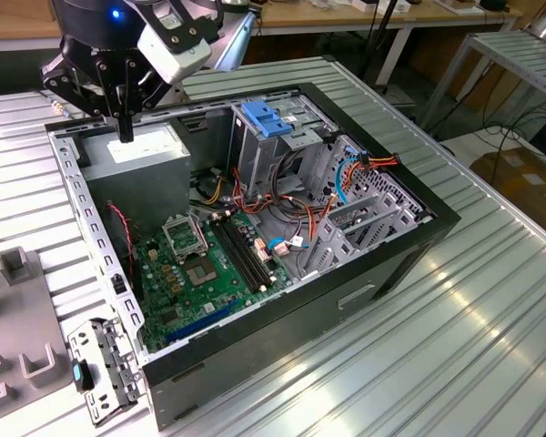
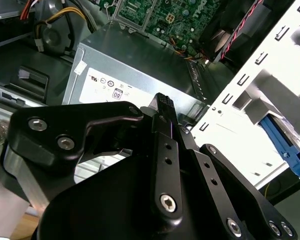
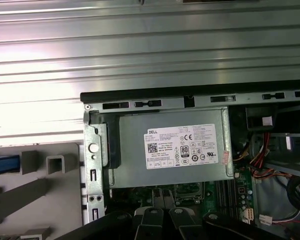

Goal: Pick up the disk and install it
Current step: 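Reach for the disk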

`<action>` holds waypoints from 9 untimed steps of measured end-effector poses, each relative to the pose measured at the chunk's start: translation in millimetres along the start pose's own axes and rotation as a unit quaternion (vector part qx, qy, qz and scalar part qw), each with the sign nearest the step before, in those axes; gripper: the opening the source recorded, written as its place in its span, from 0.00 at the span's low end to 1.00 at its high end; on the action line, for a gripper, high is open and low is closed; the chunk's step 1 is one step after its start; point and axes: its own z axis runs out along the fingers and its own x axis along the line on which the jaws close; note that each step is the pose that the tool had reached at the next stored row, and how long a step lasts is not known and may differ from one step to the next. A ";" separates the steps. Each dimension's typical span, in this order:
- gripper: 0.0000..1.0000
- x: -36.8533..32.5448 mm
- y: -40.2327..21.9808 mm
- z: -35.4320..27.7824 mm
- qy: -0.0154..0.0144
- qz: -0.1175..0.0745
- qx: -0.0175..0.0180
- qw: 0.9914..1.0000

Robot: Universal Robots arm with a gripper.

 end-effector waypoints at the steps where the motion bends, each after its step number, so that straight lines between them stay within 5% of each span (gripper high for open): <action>1: 0.11 0.3 0.0 0.1 0.000 0.000 0.000 1.000; 9: 0.11 3.2 -0.3 0.7 0.000 0.000 0.000 1.000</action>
